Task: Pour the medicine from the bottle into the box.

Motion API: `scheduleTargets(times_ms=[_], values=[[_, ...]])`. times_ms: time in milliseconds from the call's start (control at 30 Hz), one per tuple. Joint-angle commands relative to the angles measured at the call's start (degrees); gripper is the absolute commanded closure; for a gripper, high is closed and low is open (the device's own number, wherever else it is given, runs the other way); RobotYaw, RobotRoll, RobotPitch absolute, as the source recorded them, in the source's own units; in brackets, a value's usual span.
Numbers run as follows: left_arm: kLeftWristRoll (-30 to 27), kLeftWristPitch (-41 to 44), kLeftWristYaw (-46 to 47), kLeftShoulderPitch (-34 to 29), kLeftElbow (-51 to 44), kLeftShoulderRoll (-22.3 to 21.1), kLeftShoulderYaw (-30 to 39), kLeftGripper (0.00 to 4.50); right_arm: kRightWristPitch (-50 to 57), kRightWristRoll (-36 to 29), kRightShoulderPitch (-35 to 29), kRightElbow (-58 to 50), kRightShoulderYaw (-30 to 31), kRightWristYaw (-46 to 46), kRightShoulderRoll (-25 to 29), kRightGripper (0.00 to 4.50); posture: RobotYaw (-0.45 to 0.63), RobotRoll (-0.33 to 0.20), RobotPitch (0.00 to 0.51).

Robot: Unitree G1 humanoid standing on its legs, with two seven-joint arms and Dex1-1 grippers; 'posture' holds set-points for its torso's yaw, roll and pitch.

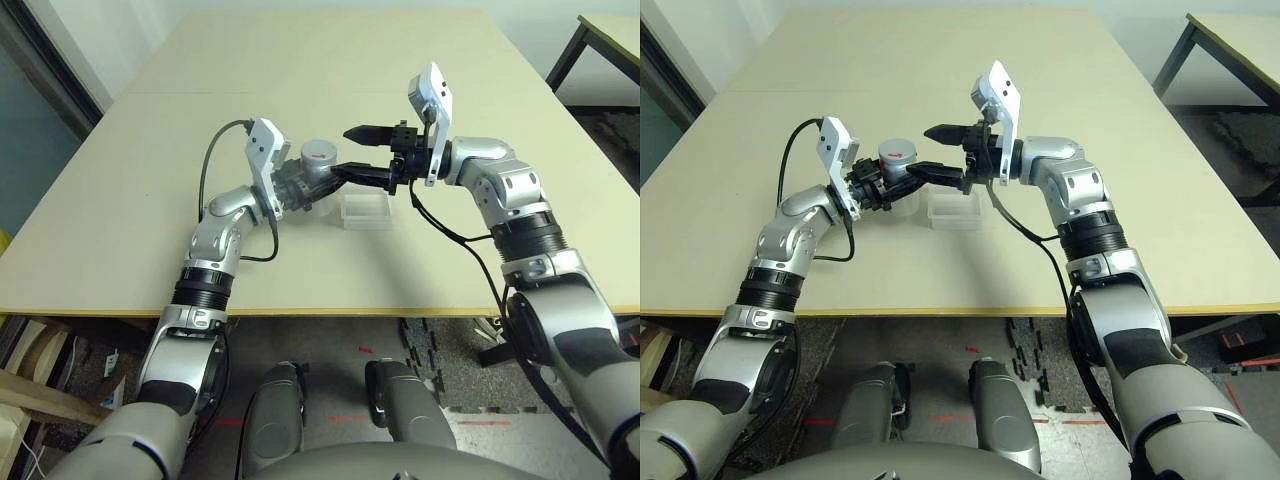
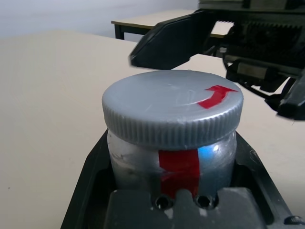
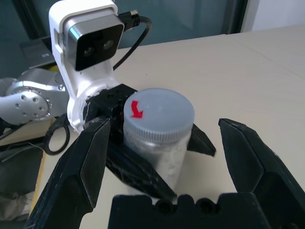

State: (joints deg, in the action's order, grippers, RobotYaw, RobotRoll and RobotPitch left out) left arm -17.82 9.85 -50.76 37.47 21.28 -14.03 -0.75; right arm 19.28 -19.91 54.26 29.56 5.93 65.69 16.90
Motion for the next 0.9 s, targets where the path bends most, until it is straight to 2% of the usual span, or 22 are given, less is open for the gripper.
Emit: scheduleTargets(times_ms=[33, 367, 500, 533, 567, 733, 900], values=[[0.69, -1.14, -0.5, 0.17, 0.43, 0.02, -0.84, 1.84, -0.26, 0.9, 1.27, 1.38, 0.4, 0.56, -0.7, 0.0, -0.14, 0.0, 0.089], [0.84, -2.08, -0.45, 0.33, 0.81, 0.42, -1.45, 1.84, -1.27, 1.98, 3.11, 4.67, 0.2, 1.01, -2.89, 0.0, -0.13, 0.0, 0.095], [0.87, -2.05, -0.51, 0.23, 0.67, 0.36, -1.53, 1.84, -2.03, 2.16, 3.55, 5.73, 0.03, 0.87, -3.31, 1.24, -0.13, 0.0, 0.097], [0.88, -2.02, -0.51, 0.21, 0.64, 0.36, -1.54, 1.84, -2.17, 2.22, 3.61, 5.91, -0.07, 0.82, -3.43, 1.7, -0.13, 0.0, 0.097], [0.89, -2.02, -0.52, 0.19, 0.63, 0.36, -1.55, 1.84, -2.25, 2.29, 3.64, 6.02, -0.16, 0.81, -3.51, 1.92, -0.13, 0.0, 0.097], [0.83, -1.81, -0.57, -0.06, 0.34, 0.29, -1.52, 1.84, -4.14, 2.85, 4.02, 7.02, -0.03, 1.72, -3.7, 1.92, -0.12, 0.0, 0.096], [0.7, -1.47, -0.84, -0.28, 0.1, 0.06, -1.55, 1.84, -10.64, 4.34, 5.35, 10.03, 1.47, 8.47, -2.67, 1.92, -0.12, 0.0, 0.094]])
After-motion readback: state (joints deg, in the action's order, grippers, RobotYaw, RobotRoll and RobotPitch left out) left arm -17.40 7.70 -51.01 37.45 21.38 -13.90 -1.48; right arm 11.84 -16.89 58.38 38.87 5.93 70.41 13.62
